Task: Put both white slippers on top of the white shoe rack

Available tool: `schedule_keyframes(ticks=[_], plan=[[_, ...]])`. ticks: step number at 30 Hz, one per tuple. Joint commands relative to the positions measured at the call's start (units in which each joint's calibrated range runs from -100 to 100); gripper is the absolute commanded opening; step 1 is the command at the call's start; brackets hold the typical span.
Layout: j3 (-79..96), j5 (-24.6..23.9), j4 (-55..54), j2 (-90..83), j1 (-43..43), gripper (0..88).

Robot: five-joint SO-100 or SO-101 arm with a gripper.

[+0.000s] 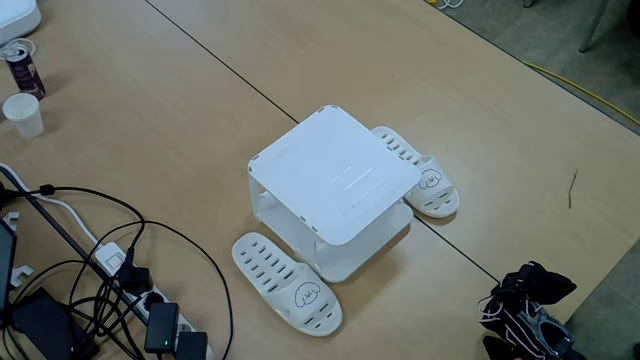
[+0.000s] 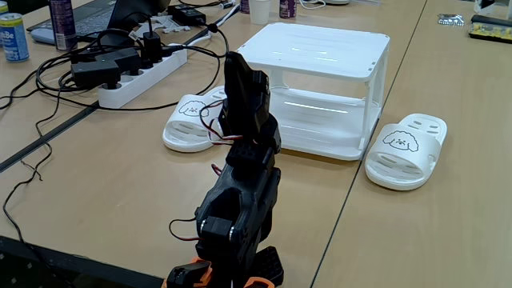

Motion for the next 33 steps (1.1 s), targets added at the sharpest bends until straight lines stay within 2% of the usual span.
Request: schedule_keyframes(ticks=[1,22,27,33], plan=[[0.4,0.4,-0.3,0.3,0.2,0.7],[0.4,0.4,1.6,1.3,0.3,0.7],[-4.3,0.4,19.4,1.7,0.4,0.7],[-24.1,0.4,58.8,1.8,0.4,0.7]])
